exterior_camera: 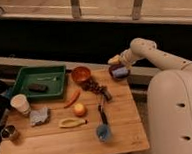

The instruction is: Place sponge in metal cup

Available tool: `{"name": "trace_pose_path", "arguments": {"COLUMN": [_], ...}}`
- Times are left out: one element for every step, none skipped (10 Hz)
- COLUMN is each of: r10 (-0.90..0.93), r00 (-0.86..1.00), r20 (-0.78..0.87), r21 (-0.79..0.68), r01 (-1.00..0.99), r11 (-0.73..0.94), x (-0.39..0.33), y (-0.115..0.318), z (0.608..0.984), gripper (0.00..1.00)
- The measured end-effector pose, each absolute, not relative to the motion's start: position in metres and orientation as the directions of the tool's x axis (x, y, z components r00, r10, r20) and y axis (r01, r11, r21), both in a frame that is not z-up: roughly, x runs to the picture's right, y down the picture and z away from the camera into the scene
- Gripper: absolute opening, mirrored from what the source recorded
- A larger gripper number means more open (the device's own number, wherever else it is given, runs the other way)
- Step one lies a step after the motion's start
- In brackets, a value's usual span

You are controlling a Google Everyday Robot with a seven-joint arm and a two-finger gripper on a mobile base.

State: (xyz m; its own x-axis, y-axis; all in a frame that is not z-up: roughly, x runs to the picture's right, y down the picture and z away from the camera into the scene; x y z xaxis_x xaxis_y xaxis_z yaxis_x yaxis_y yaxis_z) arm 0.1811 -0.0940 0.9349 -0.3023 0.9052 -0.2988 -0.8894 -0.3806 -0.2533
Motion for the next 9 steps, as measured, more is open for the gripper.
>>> {"name": "trace_pose_path", "arguments": {"r10": [0.912, 0.917, 0.922, 0.926, 0.928, 0.929, 0.929, 0.929, 0.929], "r00": [-0.289, -0.279, -0.266, -0.255, -0.248, -0.241, -0.238, -0.239, -0.242], "r20": [-0.292, -0.287, -0.28, -0.28, -0.278, -0.281, -0.282, -0.283, -0.281], "r21": [-0.256, -0.259, -0.261, -0.261, -0.261, -0.259, -0.255, -0.25, -0.246], "r01": [-0.895, -0.899, -0.903, -0.908, -0.91, -0.913, -0.915, -0.917, -0.917], "r11": [-0.365, -0.354, -0.34, -0.328, -0.321, -0.315, -0.312, -0.312, -0.313], "x": [0.18, 0.179, 0.179, 0.178, 0.176, 0.174, 0.175, 0.177, 0.179], "y": [-0.096, -0.097, -0.099, -0.098, -0.098, -0.095, -0.094, -0.091, -0.091], "z": [0.937, 0.938, 0.94, 0.943, 0.945, 0.949, 0.954, 0.958, 0.961], "gripper": [0.8, 0.8, 0.8, 0.8, 0.8, 0.8, 0.8, 0.8, 0.8]}}
